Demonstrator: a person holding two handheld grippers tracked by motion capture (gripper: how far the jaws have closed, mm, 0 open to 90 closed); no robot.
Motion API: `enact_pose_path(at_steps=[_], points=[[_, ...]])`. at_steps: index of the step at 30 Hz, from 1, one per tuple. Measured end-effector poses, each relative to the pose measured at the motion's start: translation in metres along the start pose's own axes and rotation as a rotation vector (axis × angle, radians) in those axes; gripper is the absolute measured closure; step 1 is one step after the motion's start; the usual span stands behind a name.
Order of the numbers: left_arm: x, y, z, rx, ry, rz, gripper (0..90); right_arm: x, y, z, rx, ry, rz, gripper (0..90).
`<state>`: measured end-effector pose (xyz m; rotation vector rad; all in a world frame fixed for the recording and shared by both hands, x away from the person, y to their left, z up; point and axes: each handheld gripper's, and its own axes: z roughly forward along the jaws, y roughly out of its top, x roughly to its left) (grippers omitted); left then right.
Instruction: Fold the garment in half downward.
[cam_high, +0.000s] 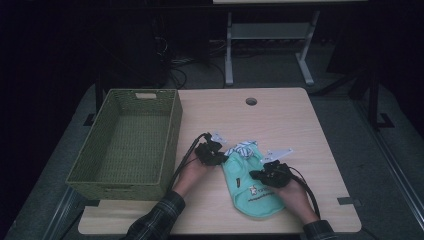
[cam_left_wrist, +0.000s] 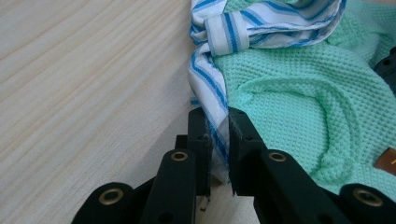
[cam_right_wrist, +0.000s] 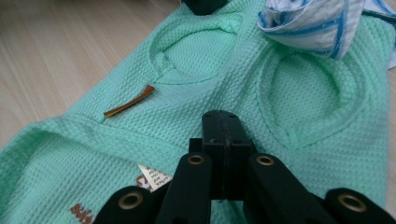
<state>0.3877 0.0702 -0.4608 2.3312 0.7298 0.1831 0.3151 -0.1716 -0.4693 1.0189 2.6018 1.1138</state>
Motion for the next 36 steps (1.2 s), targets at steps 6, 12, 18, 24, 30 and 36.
enact_pose_path(at_steps=[6,12,18,24,30,36], points=[[-0.001,0.004,-0.012,-0.050,-0.018,-0.007,81.0,0.000,0.000,0.000,0.003,-0.004,-0.011,90.0],[-0.006,0.011,-0.026,-0.117,-0.064,-0.025,81.1,0.001,0.001,0.000,0.015,-0.003,-0.016,90.0],[-0.009,0.019,-0.041,-0.161,-0.100,-0.014,81.1,0.000,0.003,0.000,0.027,0.002,-0.023,90.0],[-0.012,0.025,-0.057,-0.208,-0.121,-0.005,81.3,-0.003,0.012,0.005,0.053,-0.009,-0.047,90.0],[-0.007,0.026,-0.069,-0.241,-0.074,-0.017,81.3,-0.003,0.019,0.007,0.044,-0.025,-0.050,90.0],[0.002,0.023,-0.077,-0.254,-0.009,-0.042,81.3,-0.001,0.010,-0.010,0.027,-0.025,-0.048,90.0]])
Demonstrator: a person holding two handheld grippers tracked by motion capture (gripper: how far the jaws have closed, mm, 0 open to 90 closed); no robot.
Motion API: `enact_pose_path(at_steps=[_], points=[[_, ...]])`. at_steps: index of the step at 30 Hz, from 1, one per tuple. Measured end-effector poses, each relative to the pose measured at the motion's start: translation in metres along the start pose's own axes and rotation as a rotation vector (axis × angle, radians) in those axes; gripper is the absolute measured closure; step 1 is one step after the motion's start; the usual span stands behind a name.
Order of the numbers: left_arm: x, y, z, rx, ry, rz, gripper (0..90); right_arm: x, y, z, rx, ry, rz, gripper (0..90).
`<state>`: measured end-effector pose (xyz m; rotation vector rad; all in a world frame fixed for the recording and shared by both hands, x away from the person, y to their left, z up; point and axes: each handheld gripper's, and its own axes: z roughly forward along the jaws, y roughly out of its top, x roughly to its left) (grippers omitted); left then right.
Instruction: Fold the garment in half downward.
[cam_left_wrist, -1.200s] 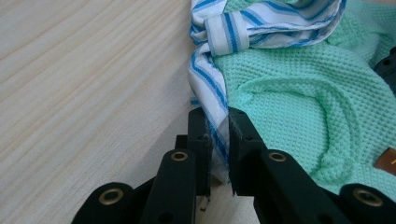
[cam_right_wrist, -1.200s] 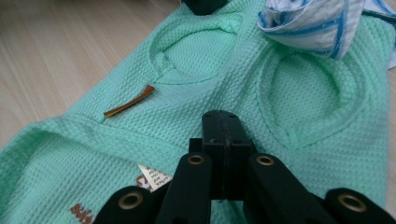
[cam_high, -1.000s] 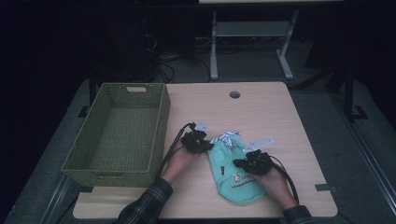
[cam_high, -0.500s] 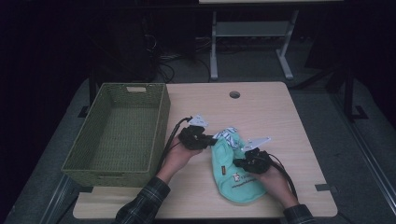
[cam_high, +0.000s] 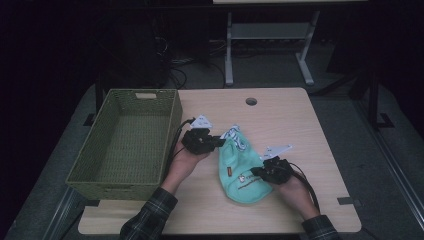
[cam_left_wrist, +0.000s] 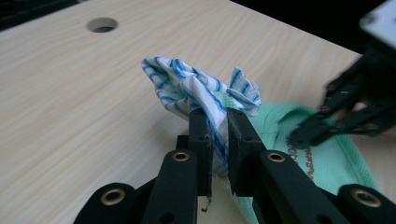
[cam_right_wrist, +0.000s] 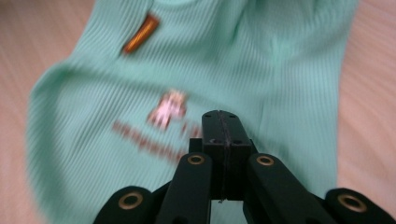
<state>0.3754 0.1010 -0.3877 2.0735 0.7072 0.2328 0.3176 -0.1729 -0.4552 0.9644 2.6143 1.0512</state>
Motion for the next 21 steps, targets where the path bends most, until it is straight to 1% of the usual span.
enact_pose_path(at_steps=[1,2,5,6,7,9,10,11,12,14,15,16,17,20,21], points=[[0.000,0.000,0.000,0.002,0.004,0.002,81.2,0.001,-0.003,-0.002,0.008,0.002,0.004,90.0],[0.000,0.000,0.000,0.004,0.006,0.006,81.2,0.001,-0.006,-0.004,0.017,0.000,-0.006,90.0],[-0.002,0.000,0.002,0.008,0.004,0.012,81.2,0.004,-0.014,-0.013,0.006,0.011,0.007,90.0],[-0.002,0.000,0.002,0.017,0.000,0.021,81.2,0.005,-0.016,-0.015,0.003,0.018,0.007,90.0],[-0.003,-0.001,0.002,0.013,-0.003,0.015,81.2,0.006,-0.018,-0.017,0.006,0.022,0.014,90.0],[-0.004,-0.001,0.003,0.014,-0.011,0.014,81.2,0.007,-0.021,-0.018,0.021,0.019,0.010,90.0],[-0.005,-0.001,0.003,0.011,-0.017,0.012,81.2,0.007,-0.023,-0.018,0.016,0.020,0.014,90.0],[-0.005,-0.001,0.002,0.014,-0.025,0.018,81.2,0.006,-0.024,-0.018,0.021,0.022,0.015,90.0],[-0.006,-0.001,0.002,0.013,-0.034,0.016,81.2,0.006,-0.025,-0.017,0.031,0.019,0.011,90.0],[-0.008,-0.001,0.003,0.008,-0.054,0.020,81.1,0.004,-0.026,-0.014,0.049,0.001,0.008,90.0],[-0.010,-0.001,0.004,0.008,-0.065,0.024,81.1,0.003,-0.026,-0.013,0.047,-0.001,0.012,90.0],[-0.011,-0.001,0.004,0.011,-0.071,0.033,81.1,0.001,-0.026,-0.013,0.048,0.001,0.008,90.0],[-0.012,-0.001,0.005,0.013,-0.079,0.041,81.0,0.000,-0.025,-0.013,0.046,-0.001,0.020,90.0],[-0.017,-0.001,0.006,0.020,-0.107,0.071,81.1,-0.004,-0.026,-0.013,0.044,-0.005,0.024,90.0],[-0.019,-0.001,0.007,0.019,-0.115,0.074,81.0,-0.005,-0.026,-0.013,0.046,-0.007,0.025,90.0]])
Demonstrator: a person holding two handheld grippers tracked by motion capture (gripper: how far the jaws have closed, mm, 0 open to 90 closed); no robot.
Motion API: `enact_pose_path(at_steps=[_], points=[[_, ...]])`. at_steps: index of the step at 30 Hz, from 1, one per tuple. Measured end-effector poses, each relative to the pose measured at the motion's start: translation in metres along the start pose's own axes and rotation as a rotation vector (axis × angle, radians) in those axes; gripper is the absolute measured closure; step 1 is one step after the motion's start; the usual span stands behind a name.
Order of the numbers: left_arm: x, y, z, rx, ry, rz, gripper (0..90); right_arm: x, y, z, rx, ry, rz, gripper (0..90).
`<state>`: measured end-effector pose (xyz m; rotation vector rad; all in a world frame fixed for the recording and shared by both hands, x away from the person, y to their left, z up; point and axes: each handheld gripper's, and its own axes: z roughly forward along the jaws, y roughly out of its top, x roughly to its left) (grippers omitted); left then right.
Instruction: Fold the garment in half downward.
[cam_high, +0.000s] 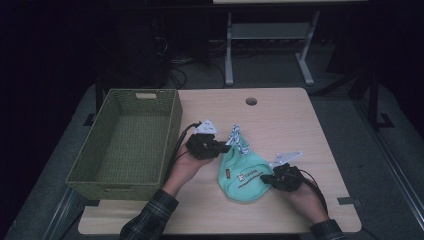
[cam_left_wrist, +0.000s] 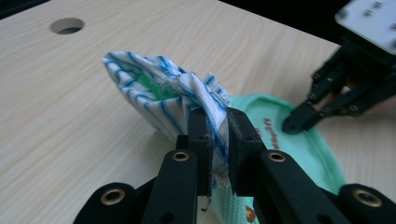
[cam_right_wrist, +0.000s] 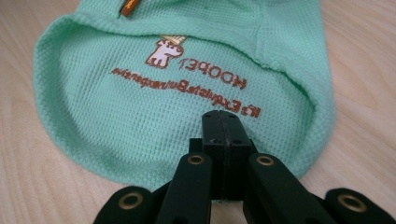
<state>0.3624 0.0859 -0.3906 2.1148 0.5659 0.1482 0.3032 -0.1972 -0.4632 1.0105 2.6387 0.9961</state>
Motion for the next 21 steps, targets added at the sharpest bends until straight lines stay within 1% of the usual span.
enact_pose_path(at_steps=[1,4,6,10,12,14,17,21], points=[[-0.001,0.000,0.000,-0.001,-0.010,0.007,81.0,0.000,0.000,0.000,-0.002,0.001,0.009,90.0],[-0.006,0.001,0.001,-0.003,-0.036,0.017,81.1,-0.003,-0.001,0.000,-0.003,0.000,0.002,90.0],[-0.009,0.002,0.002,-0.002,-0.052,0.025,81.0,-0.003,-0.001,-0.001,-0.001,0.000,0.011,90.0],[-0.014,0.001,0.005,-0.001,-0.092,0.019,81.0,-0.005,-0.002,-0.002,-0.003,-0.003,0.018,90.0],[-0.016,0.000,0.007,-0.004,-0.121,0.004,81.0,-0.006,-0.002,-0.002,-0.004,-0.002,0.025,90.0],[-0.019,-0.001,0.009,-0.002,-0.139,0.000,81.0,-0.007,-0.002,-0.002,-0.002,-0.005,0.023,90.0],[-0.024,-0.002,0.013,0.004,-0.154,0.003,81.0,-0.007,-0.002,-0.003,0.000,-0.005,0.025,90.0],[-0.030,-0.005,0.018,0.026,-0.172,0.009,81.0,-0.008,-0.002,-0.003,-0.004,-0.005,0.029,90.0]])
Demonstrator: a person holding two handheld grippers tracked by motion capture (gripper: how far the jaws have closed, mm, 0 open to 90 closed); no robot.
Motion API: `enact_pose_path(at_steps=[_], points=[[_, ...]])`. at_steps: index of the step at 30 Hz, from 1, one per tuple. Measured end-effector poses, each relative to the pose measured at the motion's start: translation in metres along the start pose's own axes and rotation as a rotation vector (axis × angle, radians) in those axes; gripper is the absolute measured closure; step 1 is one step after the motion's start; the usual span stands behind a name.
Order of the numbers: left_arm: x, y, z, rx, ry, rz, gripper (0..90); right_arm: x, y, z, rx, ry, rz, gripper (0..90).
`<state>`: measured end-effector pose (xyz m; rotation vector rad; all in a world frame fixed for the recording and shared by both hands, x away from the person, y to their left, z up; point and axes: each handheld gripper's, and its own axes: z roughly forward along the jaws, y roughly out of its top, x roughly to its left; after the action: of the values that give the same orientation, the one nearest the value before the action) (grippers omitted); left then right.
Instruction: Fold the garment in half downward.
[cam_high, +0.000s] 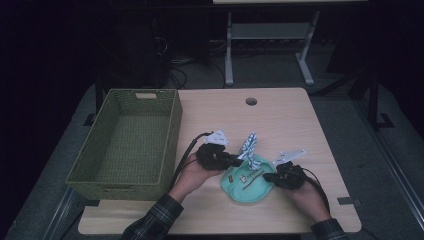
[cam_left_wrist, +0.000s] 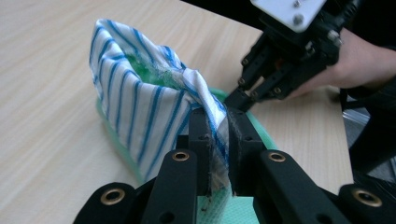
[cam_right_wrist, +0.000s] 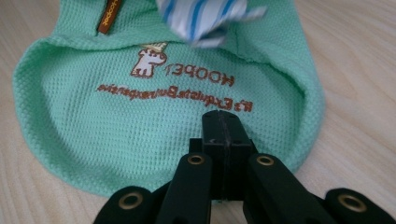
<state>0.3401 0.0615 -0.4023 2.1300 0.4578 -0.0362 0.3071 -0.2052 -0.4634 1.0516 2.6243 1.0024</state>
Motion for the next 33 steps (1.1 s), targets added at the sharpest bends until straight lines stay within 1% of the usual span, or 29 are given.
enact_pose_path(at_steps=[3,5,7,9,10,13,14,15,17,19,21,23,25,26,28,29,30,33], points=[[-0.003,-0.004,0.007,0.021,-0.013,0.007,81.0,-0.002,-0.001,-0.001,0.001,-0.003,-0.001,90.0],[-0.005,-0.007,0.013,0.042,-0.013,0.010,81.0,-0.002,-0.001,-0.001,0.000,-0.003,0.007,90.0],[-0.006,-0.010,0.018,0.070,-0.014,0.019,80.9,-0.003,-0.001,-0.001,0.002,-0.006,-0.001,90.0],[-0.007,-0.012,0.022,0.077,-0.025,0.011,80.8,-0.003,-0.001,-0.002,0.003,-0.005,-0.002,90.0],[-0.008,-0.012,0.024,0.085,-0.027,0.014,80.7,-0.003,-0.001,-0.002,0.002,-0.005,-0.001,90.0],[-0.009,-0.011,0.024,0.084,-0.036,0.016,77.9,-0.003,-0.001,-0.002,0.003,-0.008,-0.005,90.0],[-0.009,-0.010,0.024,0.086,-0.031,0.006,74.1,-0.003,-0.001,-0.002,0.003,-0.009,-0.006,90.0],[-0.009,-0.009,0.023,0.083,-0.034,0.007,69.5,-0.003,-0.002,-0.002,0.002,-0.009,-0.005,90.0],[-0.008,-0.006,0.019,0.065,-0.030,0.011,63.2,-0.003,-0.002,-0.003,-0.006,-0.010,-0.008,90.0],[-0.008,-0.001,0.016,0.048,-0.026,0.015,60.4,-0.003,-0.002,-0.004,-0.005,-0.009,-0.009,90.0],[-0.007,0.004,0.011,0.037,-0.019,0.021,59.8,-0.002,-0.002,-0.005,-0.011,-0.009,-0.005,90.0],[-0.004,0.009,0.008,0.034,-0.011,0.024,62.4,-0.002,-0.002,-0.006,-0.013,-0.007,-0.004,90.0],[0.001,0.013,0.007,0.028,-0.002,0.021,66.7,-0.003,-0.003,-0.007,-0.023,-0.010,-0.007,90.0],[0.004,0.015,0.007,0.029,0.007,0.022,70.0,-0.003,-0.003,-0.008,-0.017,-0.010,-0.006,90.0],[0.010,0.018,0.011,0.037,0.029,0.022,78.0,-0.003,-0.003,-0.009,-0.023,-0.013,-0.007,90.0],[0.013,0.019,0.014,0.041,0.037,0.021,81.4,-0.003,-0.004,-0.009,-0.024,-0.012,0.001,90.0],[0.016,0.020,0.017,0.054,0.044,0.024,84.2,-0.003,-0.004,-0.009,-0.030,-0.010,0.002,90.0],[0.024,0.021,0.029,0.065,0.061,0.024,88.8,-0.003,-0.004,-0.010,-0.028,-0.010,-0.001,90.0]])
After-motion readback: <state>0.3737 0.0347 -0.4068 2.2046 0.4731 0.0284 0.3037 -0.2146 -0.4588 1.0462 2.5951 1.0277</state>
